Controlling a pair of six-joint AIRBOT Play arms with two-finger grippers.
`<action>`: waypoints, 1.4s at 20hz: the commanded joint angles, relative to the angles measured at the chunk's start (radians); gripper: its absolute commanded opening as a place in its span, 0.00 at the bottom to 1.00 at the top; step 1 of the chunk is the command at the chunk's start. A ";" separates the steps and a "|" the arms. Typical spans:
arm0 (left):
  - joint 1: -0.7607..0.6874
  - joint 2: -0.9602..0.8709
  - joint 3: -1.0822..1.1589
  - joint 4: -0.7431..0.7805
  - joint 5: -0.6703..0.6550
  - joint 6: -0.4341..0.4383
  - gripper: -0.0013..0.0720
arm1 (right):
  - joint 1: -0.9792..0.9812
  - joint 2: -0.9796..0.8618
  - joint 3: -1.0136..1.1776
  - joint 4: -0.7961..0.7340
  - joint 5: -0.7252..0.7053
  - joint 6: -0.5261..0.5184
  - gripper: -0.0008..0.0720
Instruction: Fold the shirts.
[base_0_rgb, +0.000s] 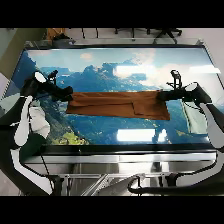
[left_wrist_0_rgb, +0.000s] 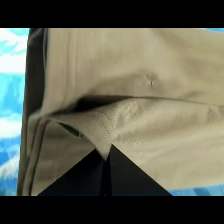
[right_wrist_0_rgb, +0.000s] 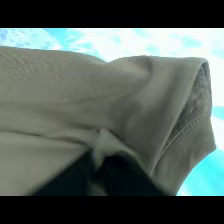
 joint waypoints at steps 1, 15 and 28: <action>-0.011 -0.057 0.072 -0.007 -0.006 -0.005 0.53 | -0.021 -0.002 0.034 -0.043 0.052 0.005 0.57; -0.039 -0.056 0.347 -0.148 -0.200 -0.004 0.91 | -0.145 -0.140 0.042 0.172 0.322 0.004 0.60; -0.566 -0.278 0.347 -0.101 0.080 -0.003 0.03 | -0.223 0.018 0.208 0.224 0.580 -0.013 0.03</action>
